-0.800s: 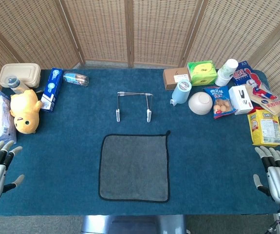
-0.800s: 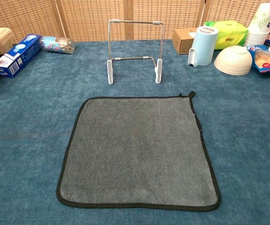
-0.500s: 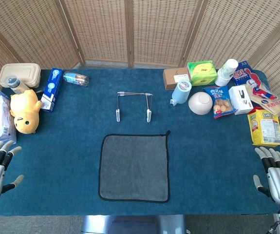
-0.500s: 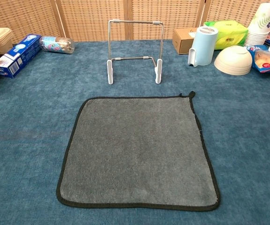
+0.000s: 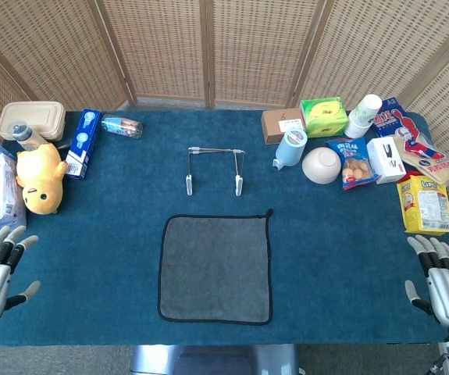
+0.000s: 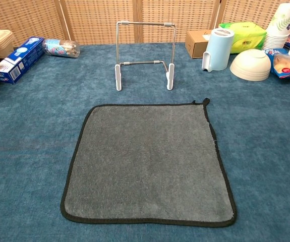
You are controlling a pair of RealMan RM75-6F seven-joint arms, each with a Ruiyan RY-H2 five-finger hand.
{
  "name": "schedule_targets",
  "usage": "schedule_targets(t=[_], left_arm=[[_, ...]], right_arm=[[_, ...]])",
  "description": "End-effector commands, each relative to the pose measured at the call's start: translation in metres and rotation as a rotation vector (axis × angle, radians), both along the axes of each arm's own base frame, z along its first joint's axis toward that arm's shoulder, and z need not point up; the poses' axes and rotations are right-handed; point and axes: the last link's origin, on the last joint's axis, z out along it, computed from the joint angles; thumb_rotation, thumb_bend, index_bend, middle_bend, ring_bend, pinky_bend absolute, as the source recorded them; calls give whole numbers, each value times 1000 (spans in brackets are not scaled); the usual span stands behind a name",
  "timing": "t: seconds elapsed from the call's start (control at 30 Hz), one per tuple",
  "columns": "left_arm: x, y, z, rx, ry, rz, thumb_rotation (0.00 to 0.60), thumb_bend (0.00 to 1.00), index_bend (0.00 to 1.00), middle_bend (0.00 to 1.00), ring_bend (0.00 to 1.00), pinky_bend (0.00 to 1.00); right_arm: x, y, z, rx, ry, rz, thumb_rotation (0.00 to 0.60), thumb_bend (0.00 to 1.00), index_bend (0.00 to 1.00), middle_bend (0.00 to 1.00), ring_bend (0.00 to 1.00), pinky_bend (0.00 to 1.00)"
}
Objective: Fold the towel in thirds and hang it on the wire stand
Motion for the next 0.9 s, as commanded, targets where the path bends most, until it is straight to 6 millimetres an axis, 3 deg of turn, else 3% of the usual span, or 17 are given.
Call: schedule_targets(t=[0.03,0.33,0.53,0.73,0.9], left_arm=[[6,4,-4,-31,-19,-19,600,291,211,136,65,37],[33,20,-23,-170,-46,-111,600,291,213,143,77,41],[53,30,-38,-258,-56,-166,600,241,235,145,84,52],[79,40,-61,-360,-64,-236,600,213,273,172,105,69],[111,48,-92,-440,-64,-335,600,200,280,189,121,80]], right_arm=[[0,-1,0,-1,0,1,600,415,89,89,0,37],[-1,2,1,-5,-2,-7,600,416,90,89,0,37],[-2,3,2,-8,-3,-10,600,417,89,89,0,37],[-1,4,3,-9,-5,-8,600,416,90,89,0,37],[0,4,2,-4,-6,-8,600,417,89,89,0,37]])
